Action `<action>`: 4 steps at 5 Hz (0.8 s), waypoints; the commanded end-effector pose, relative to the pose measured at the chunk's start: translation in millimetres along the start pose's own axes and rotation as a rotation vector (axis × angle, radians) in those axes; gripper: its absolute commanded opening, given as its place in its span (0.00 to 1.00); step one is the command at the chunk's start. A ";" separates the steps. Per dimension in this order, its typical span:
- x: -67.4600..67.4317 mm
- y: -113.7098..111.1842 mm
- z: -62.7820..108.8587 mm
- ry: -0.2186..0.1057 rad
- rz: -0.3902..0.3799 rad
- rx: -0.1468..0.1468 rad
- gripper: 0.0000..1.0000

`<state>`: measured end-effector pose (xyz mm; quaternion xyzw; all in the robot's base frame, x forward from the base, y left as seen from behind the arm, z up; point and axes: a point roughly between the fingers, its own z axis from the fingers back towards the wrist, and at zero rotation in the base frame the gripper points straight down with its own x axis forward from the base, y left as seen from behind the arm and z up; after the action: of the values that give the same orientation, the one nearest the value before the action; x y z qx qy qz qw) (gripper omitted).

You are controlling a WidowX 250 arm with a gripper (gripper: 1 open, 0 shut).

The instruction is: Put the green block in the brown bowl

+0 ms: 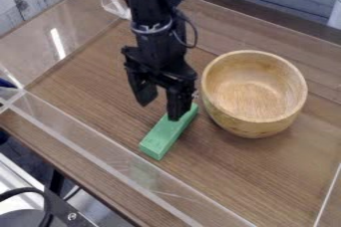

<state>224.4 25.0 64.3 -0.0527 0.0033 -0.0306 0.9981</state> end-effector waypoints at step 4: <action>3.7 1.0 -24.9 0.009 -0.010 0.018 0.00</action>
<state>223.1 23.2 34.0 -0.0465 0.0206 -0.0323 0.9982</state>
